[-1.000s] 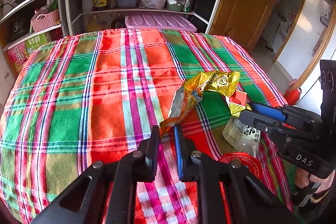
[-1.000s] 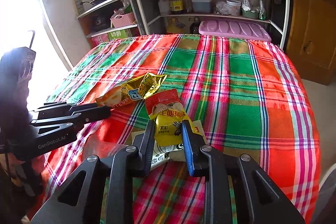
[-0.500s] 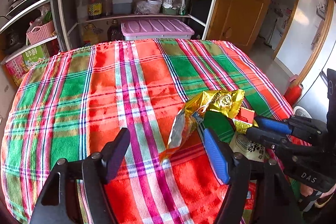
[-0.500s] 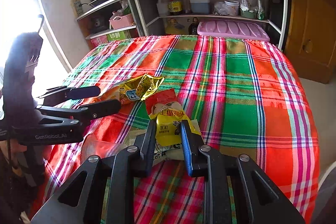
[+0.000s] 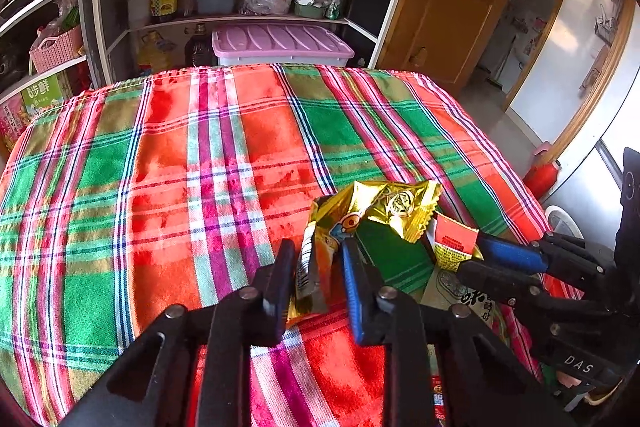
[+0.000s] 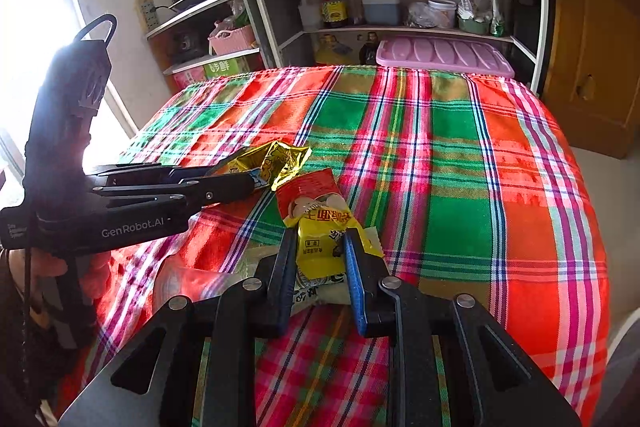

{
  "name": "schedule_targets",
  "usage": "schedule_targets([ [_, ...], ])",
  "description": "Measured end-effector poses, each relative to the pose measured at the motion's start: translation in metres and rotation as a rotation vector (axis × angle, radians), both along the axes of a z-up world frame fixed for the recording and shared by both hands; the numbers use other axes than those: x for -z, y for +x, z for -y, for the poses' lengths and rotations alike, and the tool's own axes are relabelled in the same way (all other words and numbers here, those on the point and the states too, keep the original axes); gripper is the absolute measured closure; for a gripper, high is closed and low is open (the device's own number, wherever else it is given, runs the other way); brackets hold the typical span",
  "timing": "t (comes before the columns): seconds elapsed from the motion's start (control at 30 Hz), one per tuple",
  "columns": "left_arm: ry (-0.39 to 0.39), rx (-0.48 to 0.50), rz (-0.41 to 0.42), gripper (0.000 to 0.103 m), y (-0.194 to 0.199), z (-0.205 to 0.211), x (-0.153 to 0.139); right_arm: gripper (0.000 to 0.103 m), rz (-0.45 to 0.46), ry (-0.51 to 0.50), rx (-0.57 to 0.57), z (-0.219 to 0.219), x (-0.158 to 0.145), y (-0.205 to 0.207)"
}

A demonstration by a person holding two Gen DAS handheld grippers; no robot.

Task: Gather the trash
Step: 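Grasp the gold wrapper with the left tool while the right tool grasps the yellow packet, then carry the gold wrapper and yellow packet over the white bin with both tools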

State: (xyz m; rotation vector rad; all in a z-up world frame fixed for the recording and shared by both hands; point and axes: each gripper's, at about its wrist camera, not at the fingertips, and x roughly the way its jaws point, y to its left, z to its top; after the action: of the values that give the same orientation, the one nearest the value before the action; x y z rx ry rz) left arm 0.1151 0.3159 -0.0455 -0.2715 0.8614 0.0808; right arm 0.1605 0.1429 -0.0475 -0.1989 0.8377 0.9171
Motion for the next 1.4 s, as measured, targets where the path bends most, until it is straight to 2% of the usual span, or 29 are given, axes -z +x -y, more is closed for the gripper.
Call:
schedule_targets([
  [0.13, 0.001, 0.000, -0.001, 0.090, -0.002, 0.000, 0.000, 0.079, 0.002, 0.001, 0.002, 0.001, 0.000, 0.000],
  [0.23, 0.011, -0.008, 0.004, 0.090, -0.005, 0.000, -0.002, 0.079, 0.004, 0.005, 0.006, 0.003, 0.000, 0.000],
  [0.37, 0.002, -0.021, 0.017, 0.090, -0.011, -0.001, -0.008, 0.087, 0.027, 0.011, 0.014, 0.006, -0.004, -0.002],
  [0.77, -0.002, -0.040, 0.074, 0.090, -0.034, 0.006, -0.032, 0.093, 0.045, 0.043, 0.042, 0.028, -0.016, -0.010],
  [1.17, 0.004, 0.004, 0.128, 0.090, -0.051, 0.045, -0.059, 0.093, 0.055, 0.105, 0.117, 0.069, -0.031, -0.020],
  [1.4, 0.079, 0.045, 0.156, 0.090, -0.056, 0.086, -0.076, 0.093, 0.092, 0.124, 0.170, 0.104, -0.044, -0.033],
])
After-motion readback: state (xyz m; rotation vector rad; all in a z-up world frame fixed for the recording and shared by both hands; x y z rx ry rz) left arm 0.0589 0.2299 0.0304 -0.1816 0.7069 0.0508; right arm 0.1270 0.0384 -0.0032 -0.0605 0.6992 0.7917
